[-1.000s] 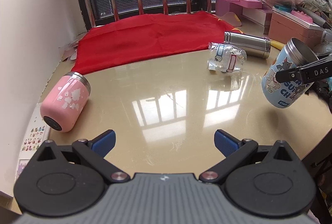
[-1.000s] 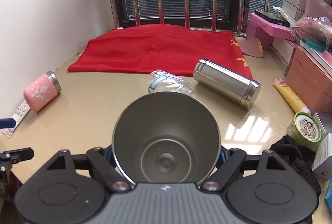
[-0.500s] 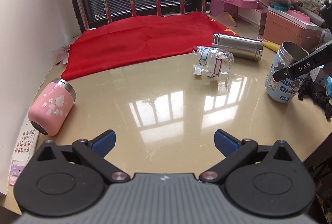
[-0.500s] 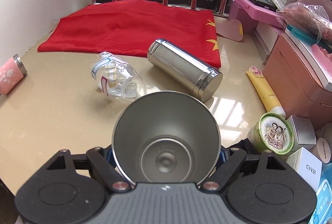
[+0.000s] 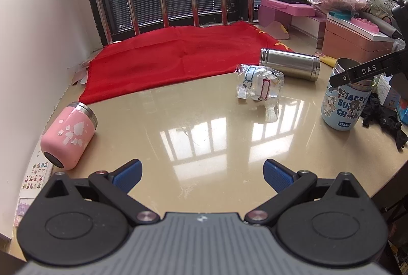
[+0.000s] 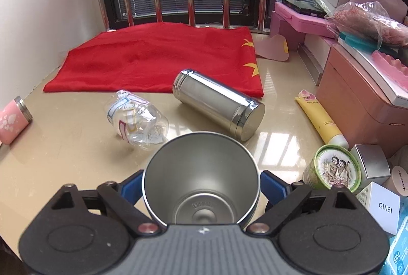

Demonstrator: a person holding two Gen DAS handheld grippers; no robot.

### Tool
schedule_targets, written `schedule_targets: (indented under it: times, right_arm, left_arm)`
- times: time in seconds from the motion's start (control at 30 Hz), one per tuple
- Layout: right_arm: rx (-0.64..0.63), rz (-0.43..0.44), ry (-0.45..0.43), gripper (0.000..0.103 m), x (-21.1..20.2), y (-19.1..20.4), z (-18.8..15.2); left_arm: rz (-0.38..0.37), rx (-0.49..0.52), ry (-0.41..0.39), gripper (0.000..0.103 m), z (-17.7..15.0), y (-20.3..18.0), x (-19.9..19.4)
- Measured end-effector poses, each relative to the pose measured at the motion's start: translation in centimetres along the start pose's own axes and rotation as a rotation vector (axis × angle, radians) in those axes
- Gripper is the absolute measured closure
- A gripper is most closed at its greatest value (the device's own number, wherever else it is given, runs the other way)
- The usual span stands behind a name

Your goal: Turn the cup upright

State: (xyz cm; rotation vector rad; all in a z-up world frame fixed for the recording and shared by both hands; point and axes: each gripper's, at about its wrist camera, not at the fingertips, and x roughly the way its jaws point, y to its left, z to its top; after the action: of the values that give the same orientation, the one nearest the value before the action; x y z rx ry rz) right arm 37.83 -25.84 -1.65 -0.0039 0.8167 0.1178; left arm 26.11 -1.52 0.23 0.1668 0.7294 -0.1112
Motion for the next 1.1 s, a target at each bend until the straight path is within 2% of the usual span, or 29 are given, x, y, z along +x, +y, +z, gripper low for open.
schedule_targets:
  times: [0.13,0.27,0.43,0.73,1.1]
  right_arm:
    - [-0.005,0.009,-0.166,0.000,-4.5,1.1,-0.8]
    - [-0.020,0.032,-0.322,0.000,-9.0,3.5,-3.3]
    - [-0.039,0.047,-0.460,0.000,-12.9,6.5,-7.0]
    - [-0.015,0.088,-0.544,0.000,-18.2,10.6,-13.5]
    - [-0.030,0.056,-0.576,0.000,-23.6,12.9,-21.7]
  left_arm:
    - [-0.011,-0.007,-0.032,0.000,-0.3,0.2,-1.2]
    - [-0.028,-0.028,-0.074,0.000,-1.0,0.3,-2.7]
    - [-0.041,-0.059,-0.163,0.000,-2.7,-0.1,-5.8]
    - [-0.013,-0.122,-0.343,0.000,-6.9,-0.7,-12.2]
    - [0.002,-0.143,-0.416,0.000,-13.3,-2.4,-17.6]
